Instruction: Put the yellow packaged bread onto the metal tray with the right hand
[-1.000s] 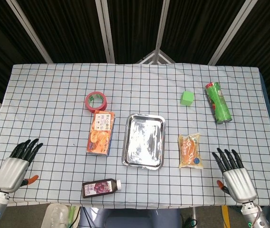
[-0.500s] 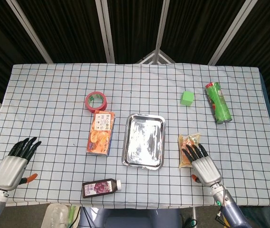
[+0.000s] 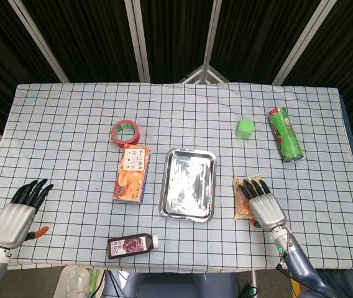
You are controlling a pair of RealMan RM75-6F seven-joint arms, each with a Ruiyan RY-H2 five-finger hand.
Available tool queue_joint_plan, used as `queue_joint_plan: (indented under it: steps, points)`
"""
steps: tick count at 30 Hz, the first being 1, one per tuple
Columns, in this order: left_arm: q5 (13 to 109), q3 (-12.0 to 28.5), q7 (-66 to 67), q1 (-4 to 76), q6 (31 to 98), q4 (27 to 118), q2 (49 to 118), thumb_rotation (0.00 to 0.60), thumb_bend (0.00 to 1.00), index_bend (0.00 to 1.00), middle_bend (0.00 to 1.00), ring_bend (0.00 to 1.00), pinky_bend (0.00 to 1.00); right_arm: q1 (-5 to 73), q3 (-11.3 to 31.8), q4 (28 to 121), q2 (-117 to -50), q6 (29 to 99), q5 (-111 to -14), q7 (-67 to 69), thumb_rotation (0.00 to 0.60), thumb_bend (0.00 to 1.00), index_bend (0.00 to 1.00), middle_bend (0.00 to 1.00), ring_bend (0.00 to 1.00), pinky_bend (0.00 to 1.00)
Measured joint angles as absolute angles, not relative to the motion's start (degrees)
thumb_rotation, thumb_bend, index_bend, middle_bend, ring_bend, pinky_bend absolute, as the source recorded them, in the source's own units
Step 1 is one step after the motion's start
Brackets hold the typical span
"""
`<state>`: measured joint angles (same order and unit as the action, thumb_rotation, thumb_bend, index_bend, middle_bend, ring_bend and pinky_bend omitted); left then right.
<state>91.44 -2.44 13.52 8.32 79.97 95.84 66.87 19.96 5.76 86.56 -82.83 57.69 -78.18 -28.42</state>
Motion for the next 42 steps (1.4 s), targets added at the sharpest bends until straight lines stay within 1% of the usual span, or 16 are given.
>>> queue_joint_plan:
  steps: [3, 5, 6, 8, 11, 13, 15, 21, 28, 34, 38, 42]
  points:
    - [91.22, -2.38, 13.7, 8.38, 79.8, 95.84, 66.95, 0.6, 0.08, 0.0, 0.0, 0.0, 0.09, 20.73, 5.74, 85.89, -82.92, 57.23, -78.01, -27.15, 0.6, 0.29, 0.0, 0.05, 0.0, 0.25]
    - [91.25, -2.39, 13.71, 8.39, 79.8, 95.88, 66.94, 0.6, 0.08, 0.0, 0.0, 0.0, 0.09, 21.14, 5.62, 85.38, -83.09, 57.01, -77.98, -26.87, 0.6, 0.31, 0.05, 0.12, 0.05, 0.32]
    - [91.27, -2.39, 13.71, 8.38, 79.83, 95.88, 66.93, 0.6, 0.08, 0.0, 0.0, 0.0, 0.09, 21.3, 5.56, 85.22, -83.2, 56.89, -77.93, -26.78, 0.6, 0.32, 0.09, 0.17, 0.09, 0.37]
    - [91.34, -2.41, 13.63, 8.33, 79.97, 95.92, 66.88, 0.6, 0.08, 0.0, 0.0, 0.0, 0.09, 21.6, 5.41, 84.89, -83.46, 56.82, -77.85, -26.61, 0.6, 0.35, 0.22, 0.3, 0.21, 0.46]
    - [91.43, -2.42, 13.38, 8.25, 80.21, 95.92, 66.75, 0.6, 0.08, 0.0, 0.0, 0.0, 0.09, 21.9, 4.99, 84.69, -83.63, 56.73, -77.75, -26.33, 0.6, 0.37, 0.36, 0.4, 0.31, 0.53]
    - [91.49, -2.43, 13.23, 8.26, 80.23, 95.89, 66.69, 0.6, 0.08, 0.0, 0.0, 0.0, 0.09, 22.04, 4.76, 84.6, -83.7, 56.76, -77.69, -26.34, 0.6, 0.38, 0.41, 0.43, 0.33, 0.55]
    - [91.49, -2.43, 13.17, 8.29, 80.18, 95.85, 66.67, 0.6, 0.08, 0.0, 0.0, 0.0, 0.09, 22.1, 4.62, 84.52, -83.81, 57.11, -77.74, -26.53, 0.6, 0.38, 0.43, 0.45, 0.34, 0.55]
    - [91.53, -2.44, 13.23, 8.3, 80.2, 95.88, 66.7, 0.6, 0.08, 0.0, 0.0, 0.0, 0.09, 22.12, 4.22, 85.17, -83.88, 59.38, -78.87, -27.09, 0.6, 0.38, 0.43, 0.45, 0.34, 0.55]
    - [91.58, -2.51, 13.54, 8.41, 79.98, 95.92, 66.85, 0.6, 0.08, 0.0, 0.0, 0.0, 0.09, 22.81, 4.75, 90.18, -82.91, 61.15, -79.51, -30.95, 0.6, 0.38, 0.43, 0.45, 0.34, 0.55]
    - [91.46, -2.43, 13.1, 8.43, 80.0, 95.89, 66.7, 0.6, 0.08, 0.0, 0.0, 0.0, 0.09, 25.44, 7.08, 96.07, -83.19, 61.21, -77.79, -39.39, 0.6, 0.38, 0.43, 0.45, 0.35, 0.55]
    - [91.35, -2.31, 12.4, 8.41, 80.18, 95.83, 66.4, 0.6, 0.08, 0.0, 0.0, 0.0, 0.09, 28.13, 9.32, 98.61, -84.57, 60.67, -74.22, -46.2, 0.6, 0.38, 0.43, 0.45, 0.35, 0.55]
    - [91.28, -2.18, 11.68, 8.43, 80.3, 95.72, 66.15, 0.6, 0.08, 0.0, 0.0, 0.0, 0.09, 31.65, 11.76, 99.99, -87.65, 59.84, -68.8, -51.91, 0.6, 0.38, 0.43, 0.45, 0.35, 0.55]
